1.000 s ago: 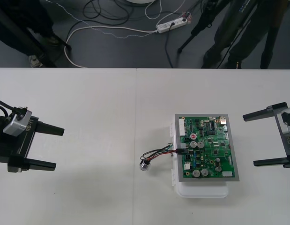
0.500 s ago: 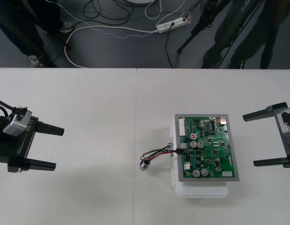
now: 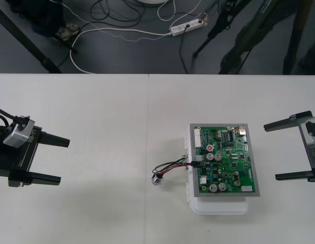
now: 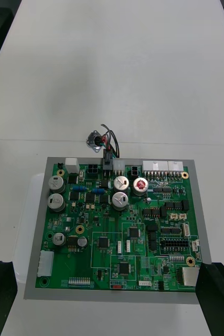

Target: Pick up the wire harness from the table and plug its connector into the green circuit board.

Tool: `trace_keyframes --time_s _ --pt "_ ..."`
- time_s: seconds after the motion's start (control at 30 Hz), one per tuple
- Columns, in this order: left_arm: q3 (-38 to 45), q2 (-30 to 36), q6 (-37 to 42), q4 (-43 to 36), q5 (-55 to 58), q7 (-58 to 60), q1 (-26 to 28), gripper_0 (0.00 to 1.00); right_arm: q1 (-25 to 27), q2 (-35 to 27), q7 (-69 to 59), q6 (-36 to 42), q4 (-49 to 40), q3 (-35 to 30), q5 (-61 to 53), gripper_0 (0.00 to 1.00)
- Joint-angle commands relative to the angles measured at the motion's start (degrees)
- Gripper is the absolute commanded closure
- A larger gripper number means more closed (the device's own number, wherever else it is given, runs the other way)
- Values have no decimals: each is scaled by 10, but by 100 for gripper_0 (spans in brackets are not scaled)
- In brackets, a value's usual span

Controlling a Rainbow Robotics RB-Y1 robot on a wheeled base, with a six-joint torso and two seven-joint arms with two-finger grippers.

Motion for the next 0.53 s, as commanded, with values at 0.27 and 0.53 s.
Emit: trace_keyframes --time_s 0.27,0.53 --pt "9 1 -20 -15 10 9 15 13 7 -7 -21 -3 -15 -18 2 0" --pt "9 1 -20 -15 10 9 15 12 7 -7 -21 -3 -15 -18 2 0"
